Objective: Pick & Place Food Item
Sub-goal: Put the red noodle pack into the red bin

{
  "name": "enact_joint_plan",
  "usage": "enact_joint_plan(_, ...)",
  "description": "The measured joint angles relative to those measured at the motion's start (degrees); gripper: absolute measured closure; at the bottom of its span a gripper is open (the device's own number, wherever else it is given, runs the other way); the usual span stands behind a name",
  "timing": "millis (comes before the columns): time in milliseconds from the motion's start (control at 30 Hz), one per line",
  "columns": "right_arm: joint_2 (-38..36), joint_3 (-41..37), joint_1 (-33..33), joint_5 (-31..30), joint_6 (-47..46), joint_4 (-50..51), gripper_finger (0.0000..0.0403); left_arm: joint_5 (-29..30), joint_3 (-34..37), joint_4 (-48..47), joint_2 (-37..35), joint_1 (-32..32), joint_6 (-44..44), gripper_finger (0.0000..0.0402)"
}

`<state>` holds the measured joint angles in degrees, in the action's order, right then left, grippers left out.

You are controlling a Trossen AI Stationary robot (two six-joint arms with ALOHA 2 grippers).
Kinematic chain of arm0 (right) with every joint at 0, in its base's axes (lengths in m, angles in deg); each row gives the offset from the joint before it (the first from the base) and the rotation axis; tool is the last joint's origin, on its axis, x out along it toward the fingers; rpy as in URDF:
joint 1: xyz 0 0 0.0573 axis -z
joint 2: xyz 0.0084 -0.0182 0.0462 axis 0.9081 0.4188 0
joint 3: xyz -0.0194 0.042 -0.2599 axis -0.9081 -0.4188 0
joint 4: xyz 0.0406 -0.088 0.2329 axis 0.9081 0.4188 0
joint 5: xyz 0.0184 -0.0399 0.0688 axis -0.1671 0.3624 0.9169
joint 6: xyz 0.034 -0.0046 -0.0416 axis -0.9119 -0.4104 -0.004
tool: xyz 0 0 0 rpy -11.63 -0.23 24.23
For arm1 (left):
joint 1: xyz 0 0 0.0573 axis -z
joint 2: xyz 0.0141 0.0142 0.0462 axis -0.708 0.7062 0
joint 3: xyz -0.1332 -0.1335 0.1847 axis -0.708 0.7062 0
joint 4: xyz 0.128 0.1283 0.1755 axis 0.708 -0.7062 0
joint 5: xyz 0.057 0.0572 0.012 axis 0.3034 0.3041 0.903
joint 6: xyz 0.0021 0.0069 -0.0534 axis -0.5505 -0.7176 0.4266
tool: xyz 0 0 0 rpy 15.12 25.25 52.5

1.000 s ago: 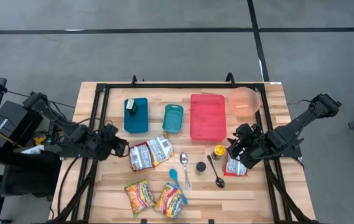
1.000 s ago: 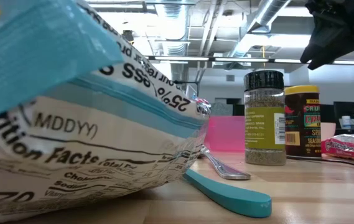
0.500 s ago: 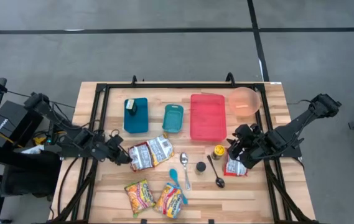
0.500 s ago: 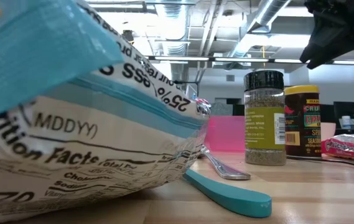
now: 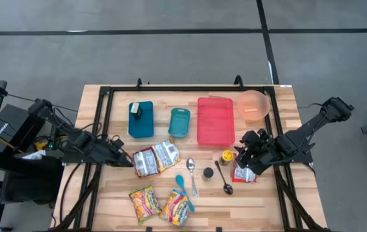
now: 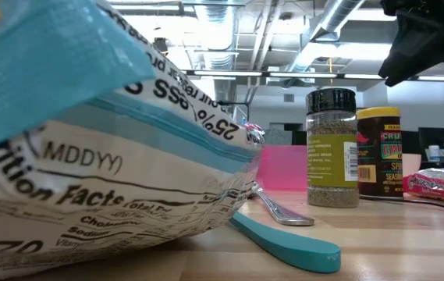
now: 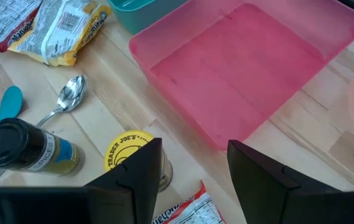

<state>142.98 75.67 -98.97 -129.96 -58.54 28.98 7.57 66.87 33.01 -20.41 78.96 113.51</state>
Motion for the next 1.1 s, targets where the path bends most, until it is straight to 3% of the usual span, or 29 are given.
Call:
enact_joint_plan(367,0.0,0.0,0.0,0.0,0.4,0.0,0.0226,-1.2,0.0,-0.2,5.1,0.0,3.4,0.0308)
enact_joint_plan(800,0.0,0.0,0.0,0.0,0.6,0.0,0.0226,-0.6,0.0,2.5,9.9,0.0,5.8,0.0181)
enact_joint_plan(1100,0.0,0.0,0.0,0.0,0.5,-0.1,0.0226,0.7,0.0,12.0,17.8,0.0,3.8,0.0176)
